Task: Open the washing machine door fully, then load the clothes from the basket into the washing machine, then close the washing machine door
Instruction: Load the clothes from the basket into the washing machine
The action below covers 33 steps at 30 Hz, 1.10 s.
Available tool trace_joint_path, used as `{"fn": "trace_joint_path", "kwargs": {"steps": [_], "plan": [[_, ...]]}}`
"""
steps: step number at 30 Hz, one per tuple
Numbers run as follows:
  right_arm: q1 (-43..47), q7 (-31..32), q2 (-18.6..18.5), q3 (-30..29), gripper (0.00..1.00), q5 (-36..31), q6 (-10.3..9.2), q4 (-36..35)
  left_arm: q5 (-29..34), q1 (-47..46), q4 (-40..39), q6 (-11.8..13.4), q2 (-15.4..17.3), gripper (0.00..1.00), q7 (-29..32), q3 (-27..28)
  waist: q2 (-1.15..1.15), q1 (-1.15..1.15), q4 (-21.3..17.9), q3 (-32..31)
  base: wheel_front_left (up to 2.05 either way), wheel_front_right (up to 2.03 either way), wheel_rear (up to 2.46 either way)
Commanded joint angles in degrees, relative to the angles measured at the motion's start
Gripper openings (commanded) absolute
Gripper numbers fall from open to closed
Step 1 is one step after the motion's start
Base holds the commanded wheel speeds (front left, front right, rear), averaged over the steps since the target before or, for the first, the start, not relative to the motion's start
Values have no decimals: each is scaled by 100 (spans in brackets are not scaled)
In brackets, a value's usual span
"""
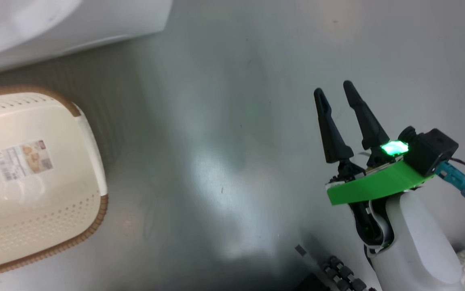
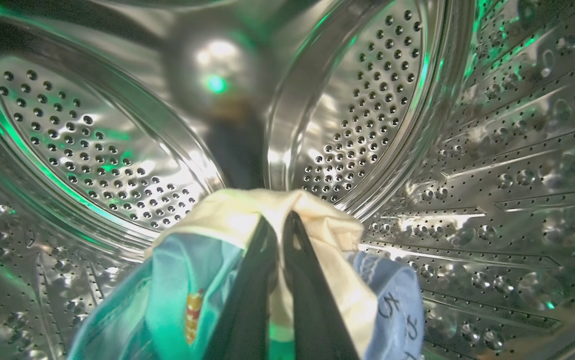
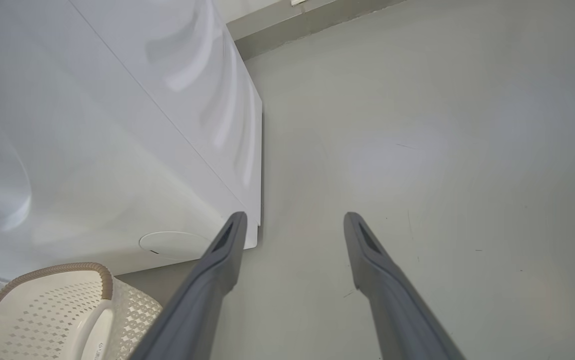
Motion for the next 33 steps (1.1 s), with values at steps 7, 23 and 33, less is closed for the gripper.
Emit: {"fn": "trace_joint_path", "kwargs": {"steps": [7,23,33], "plan": [[-1,-27,27,203,100,171,51,-168,-447,-581,-263,-16,852,0,-133,-412,0,0,-219,413,0,0,0],[-46,-27,27,310,100,238,51,-104,-1221,-1092,468,-17,1133,0,594,-1221,0,0,-261,463,0,0,0],[-81,-27,27,253,100,232,51,-68,-1347,-1107,658,-17,1193,47,404,-1407,0,0,-219,397,0,0,0]]}}
